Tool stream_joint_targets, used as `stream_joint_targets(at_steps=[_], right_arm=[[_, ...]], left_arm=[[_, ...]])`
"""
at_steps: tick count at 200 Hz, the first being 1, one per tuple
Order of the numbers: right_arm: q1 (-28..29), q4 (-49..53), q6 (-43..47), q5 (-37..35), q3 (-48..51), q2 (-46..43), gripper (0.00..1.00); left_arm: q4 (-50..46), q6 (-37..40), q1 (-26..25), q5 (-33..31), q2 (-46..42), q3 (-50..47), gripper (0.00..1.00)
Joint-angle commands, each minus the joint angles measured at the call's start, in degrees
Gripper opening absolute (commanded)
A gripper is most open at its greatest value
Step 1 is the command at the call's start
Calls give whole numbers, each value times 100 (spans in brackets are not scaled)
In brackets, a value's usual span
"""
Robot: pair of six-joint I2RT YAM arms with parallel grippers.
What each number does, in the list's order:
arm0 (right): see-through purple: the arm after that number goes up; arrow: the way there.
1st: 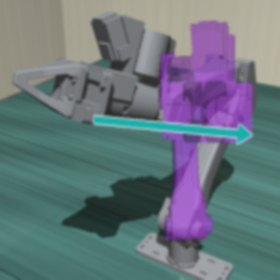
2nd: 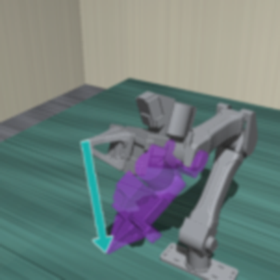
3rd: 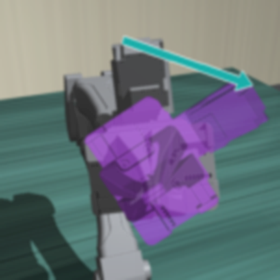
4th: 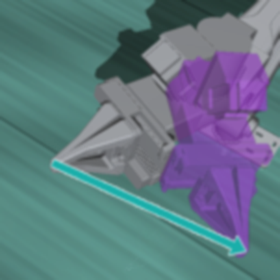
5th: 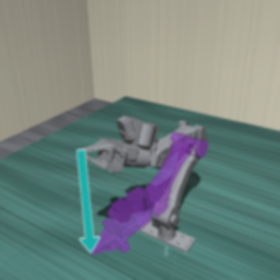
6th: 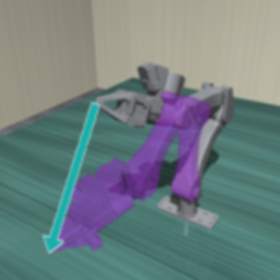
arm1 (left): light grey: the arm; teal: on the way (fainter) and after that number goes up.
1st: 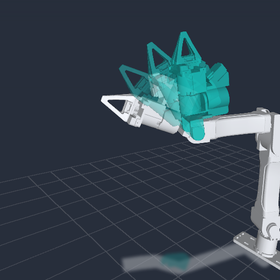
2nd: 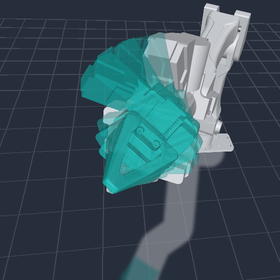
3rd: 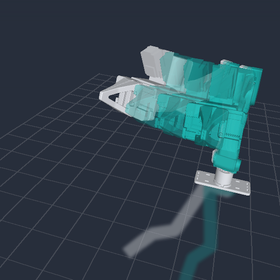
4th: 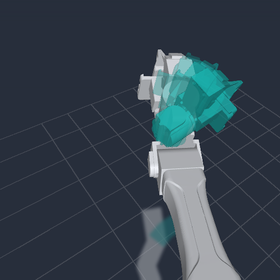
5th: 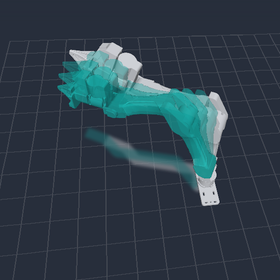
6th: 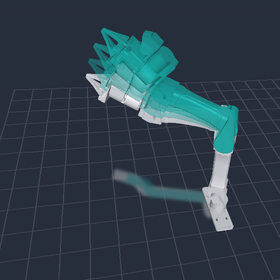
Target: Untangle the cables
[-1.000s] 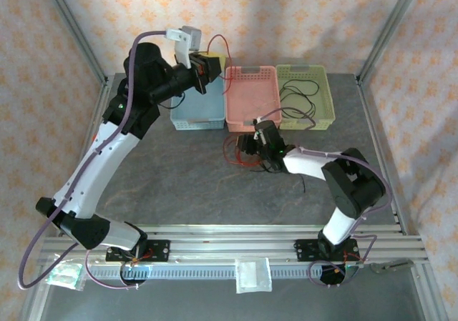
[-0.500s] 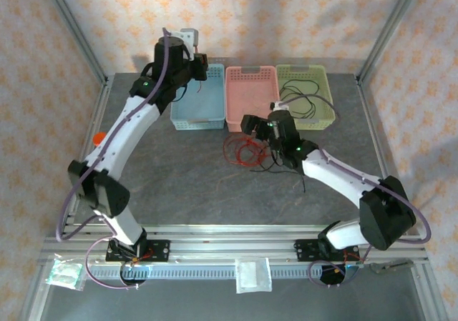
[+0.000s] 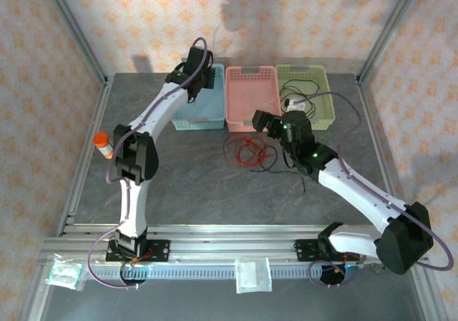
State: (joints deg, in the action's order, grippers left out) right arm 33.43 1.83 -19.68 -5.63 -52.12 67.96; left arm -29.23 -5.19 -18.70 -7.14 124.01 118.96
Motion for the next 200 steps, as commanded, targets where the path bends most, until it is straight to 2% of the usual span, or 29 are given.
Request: stream_joint_targets(at_steps=[1,18,45,67,76,87,130,172,200], right_arm=[[-3,362,132,-329,-48,-163,100],[-9,357,80,-364,42,-249,100],[-10,369,-88,-416,164,-327,100],[-12,300,-218,-465,294,-448,100],[-12,348,-233,-487,307,-464,100],[-12,443,-227,-513,336,-444,98],[-12,1370,-18,-250,-16,124,85],[-12,2180,-246,-205,-358,974,73],[-15,2350,-449,16,-569,1623,62]], left_arm=[[-553,336,-18,-827,516,731,0],[-698,500,-20,-1125,900,1165,0],[-888,561,-20,-1088,1458,1745,0],[-934,396,-20,-1129,1614,1842,40],[-943,317,-11,-1036,1574,1824,50],[-901,239,-28,-868,1462,1775,56],[-701,113,-303,-440,762,1322,59],[-67,-347,-498,72,-326,-132,59],[587,-675,-558,485,-1305,-1545,58]])
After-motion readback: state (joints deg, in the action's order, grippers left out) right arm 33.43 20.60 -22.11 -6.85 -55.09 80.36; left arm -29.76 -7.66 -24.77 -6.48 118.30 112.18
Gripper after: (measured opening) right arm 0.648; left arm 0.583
